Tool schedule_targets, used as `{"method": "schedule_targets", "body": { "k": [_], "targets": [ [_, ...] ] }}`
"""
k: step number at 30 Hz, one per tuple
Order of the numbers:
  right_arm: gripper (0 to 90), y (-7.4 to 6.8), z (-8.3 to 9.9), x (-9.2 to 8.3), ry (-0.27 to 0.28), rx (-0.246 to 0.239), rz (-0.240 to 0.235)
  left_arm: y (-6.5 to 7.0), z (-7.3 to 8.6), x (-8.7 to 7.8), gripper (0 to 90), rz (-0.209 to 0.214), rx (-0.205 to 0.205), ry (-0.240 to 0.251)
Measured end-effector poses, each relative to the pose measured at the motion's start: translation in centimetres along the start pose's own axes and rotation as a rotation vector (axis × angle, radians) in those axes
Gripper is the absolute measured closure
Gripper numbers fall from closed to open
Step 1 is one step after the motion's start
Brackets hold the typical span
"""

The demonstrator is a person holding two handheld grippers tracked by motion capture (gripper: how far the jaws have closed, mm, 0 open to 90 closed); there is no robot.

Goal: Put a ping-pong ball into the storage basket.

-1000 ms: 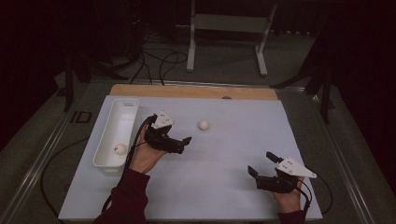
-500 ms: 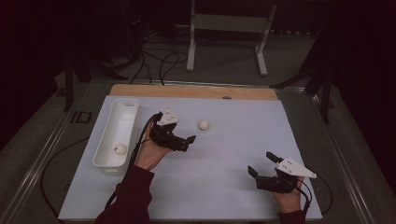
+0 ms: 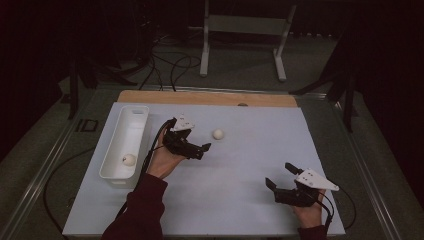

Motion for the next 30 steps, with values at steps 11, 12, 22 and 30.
{"method": "schedule_targets", "body": {
  "k": [11, 12, 22, 30],
  "targets": [
    [8.5, 0.0, 0.0, 0.0, 0.002, 0.001, 0.001, -0.2, 0.0, 0.8, 0.0, -0.002, 0.0, -0.014],
    [8.5, 0.0, 0.0, 0.0, 0.003, 0.001, 0.001, -0.2, 0.0, 0.9, 0.0, -0.001, -0.002, -0.013],
    [8.5, 0.1, -0.1, -0.1, 0.004, -0.002, 0.001, -0.2, 0.0, 1.7, 0.0, 0.004, -0.008, -0.014],
    [8.5, 0.0, -0.1, 0.0, 0.006, 0.002, 0.0, -0.2, 0.0, 2.3, 0.1, 0.005, -0.01, -0.015]
  ]
}}
Point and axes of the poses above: each handheld gripper's, and its own axes: x roughly forward along the jaws, z roughly out of its underside, y roughly to its right, the point moved 10 cm from there along x, roughly forward along the jaws, and after that the axes turned 15 degrees about y, right-handed, at the moved point
